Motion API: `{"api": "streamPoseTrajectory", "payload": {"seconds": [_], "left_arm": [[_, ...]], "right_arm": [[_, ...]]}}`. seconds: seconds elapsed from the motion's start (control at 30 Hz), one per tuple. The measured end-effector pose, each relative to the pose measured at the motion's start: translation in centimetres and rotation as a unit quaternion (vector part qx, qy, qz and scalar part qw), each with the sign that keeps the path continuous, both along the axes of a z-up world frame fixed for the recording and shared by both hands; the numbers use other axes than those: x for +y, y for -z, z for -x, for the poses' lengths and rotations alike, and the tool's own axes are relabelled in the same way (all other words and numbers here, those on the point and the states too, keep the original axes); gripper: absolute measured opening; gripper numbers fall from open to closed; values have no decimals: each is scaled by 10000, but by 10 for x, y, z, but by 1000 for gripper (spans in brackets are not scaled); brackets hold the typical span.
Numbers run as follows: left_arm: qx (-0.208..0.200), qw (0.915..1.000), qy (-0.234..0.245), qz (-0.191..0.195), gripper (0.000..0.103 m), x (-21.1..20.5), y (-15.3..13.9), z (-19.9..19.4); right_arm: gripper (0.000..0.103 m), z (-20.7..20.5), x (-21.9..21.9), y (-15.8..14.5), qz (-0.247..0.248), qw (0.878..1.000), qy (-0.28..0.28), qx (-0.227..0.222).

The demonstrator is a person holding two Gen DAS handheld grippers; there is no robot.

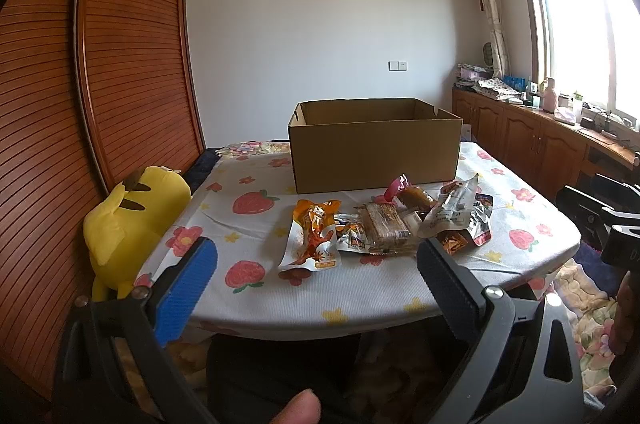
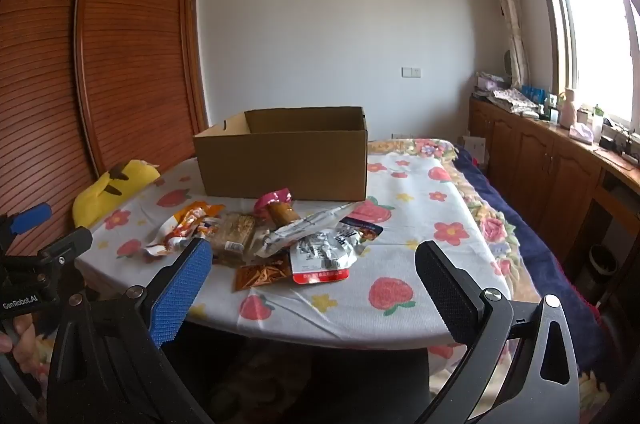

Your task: Organize snacks

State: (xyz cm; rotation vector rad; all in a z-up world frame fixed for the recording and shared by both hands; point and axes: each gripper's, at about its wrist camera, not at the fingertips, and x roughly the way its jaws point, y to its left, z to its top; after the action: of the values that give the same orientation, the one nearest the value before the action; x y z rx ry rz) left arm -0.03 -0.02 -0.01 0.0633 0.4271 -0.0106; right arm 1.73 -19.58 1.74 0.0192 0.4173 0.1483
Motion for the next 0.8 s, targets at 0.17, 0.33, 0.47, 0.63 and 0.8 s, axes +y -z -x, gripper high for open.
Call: {"api": "streamPoseTrajectory", "payload": {"seconds": [0.17,0.33,0.47,0.63,0.8], "left_arm": [[2,10000,5,1,101,0,0,0],[2,10000,5,7,101,0,0,0],[-2,10000,7,11,101,-2,-3,4],[-6,10000,6,13,101,-2,-3,4],[-12,10000,5,14,101,-1,-3,4]], "right_arm": [[103,0,0,0,-2,10000,-2,1],[103,1,0,0,2,10000,4,-4],[103,1,0,0,3,10000,3,-5],[103,1,0,0,2,10000,1,-2],[103,2,0,0,0,10000,3,-4]]}}
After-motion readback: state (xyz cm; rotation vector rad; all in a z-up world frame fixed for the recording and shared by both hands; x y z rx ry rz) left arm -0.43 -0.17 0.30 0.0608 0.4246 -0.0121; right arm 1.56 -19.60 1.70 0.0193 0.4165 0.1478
